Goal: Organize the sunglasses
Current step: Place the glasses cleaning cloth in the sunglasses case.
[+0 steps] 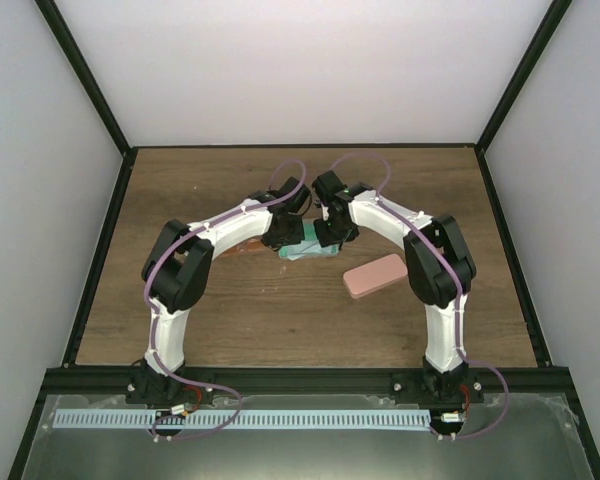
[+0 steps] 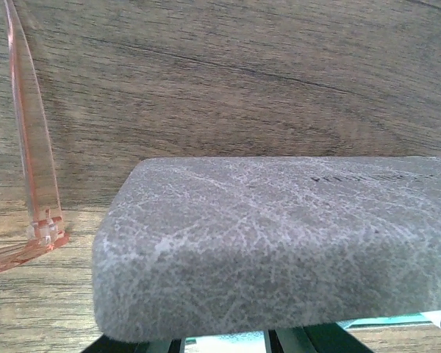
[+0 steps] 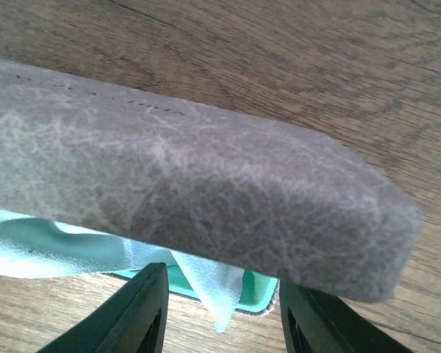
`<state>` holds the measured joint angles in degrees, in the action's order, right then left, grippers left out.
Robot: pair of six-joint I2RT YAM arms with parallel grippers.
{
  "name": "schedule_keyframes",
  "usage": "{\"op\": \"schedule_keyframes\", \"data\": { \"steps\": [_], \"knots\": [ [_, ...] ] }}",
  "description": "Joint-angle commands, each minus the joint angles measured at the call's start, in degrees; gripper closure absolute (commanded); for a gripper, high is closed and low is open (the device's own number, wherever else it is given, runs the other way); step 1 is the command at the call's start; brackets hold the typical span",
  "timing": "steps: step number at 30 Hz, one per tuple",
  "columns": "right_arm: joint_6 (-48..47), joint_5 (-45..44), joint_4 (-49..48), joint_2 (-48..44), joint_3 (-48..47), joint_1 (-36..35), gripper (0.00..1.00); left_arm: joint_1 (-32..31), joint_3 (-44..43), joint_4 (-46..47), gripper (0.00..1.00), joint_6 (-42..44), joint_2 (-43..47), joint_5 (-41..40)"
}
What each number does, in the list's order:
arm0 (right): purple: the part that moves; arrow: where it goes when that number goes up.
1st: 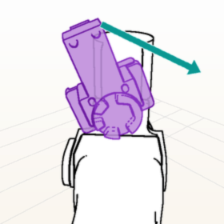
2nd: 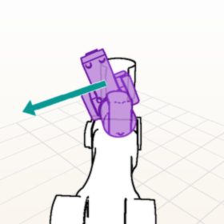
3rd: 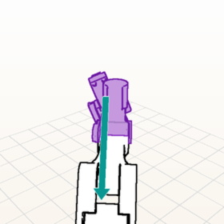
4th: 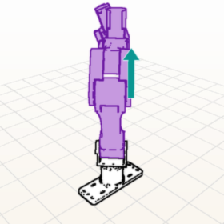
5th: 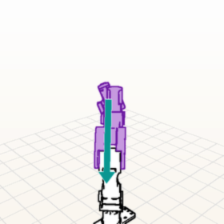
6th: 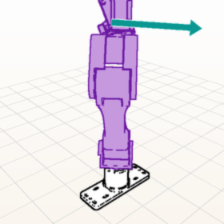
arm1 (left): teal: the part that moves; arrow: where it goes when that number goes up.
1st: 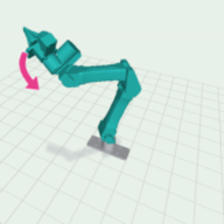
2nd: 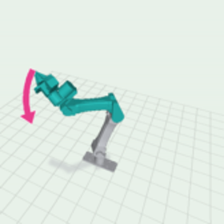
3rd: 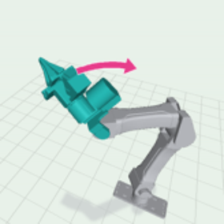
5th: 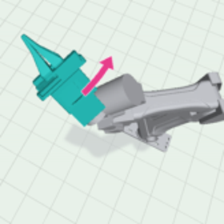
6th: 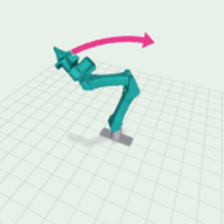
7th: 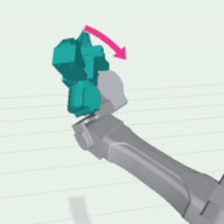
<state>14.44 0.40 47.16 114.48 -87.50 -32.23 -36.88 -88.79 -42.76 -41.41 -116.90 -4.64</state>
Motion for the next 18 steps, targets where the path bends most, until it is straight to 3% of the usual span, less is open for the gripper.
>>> {"op": "schedule_keyframes", "data": {
  "steps": [1,18],
  "knots": [
    [1.1,-1.7,0.0,-3.3,-2.7,-0.3,0.56,-0.3,1.2,1.0,0.70,-1.1,1.2,0.4],
    [3.2,-2.6,-0.9,-15.5,3.1,-0.3,0.56,-0.9,2.0,2.9,0.71,-5.7,-2.4,-0.9]
  ]
}}
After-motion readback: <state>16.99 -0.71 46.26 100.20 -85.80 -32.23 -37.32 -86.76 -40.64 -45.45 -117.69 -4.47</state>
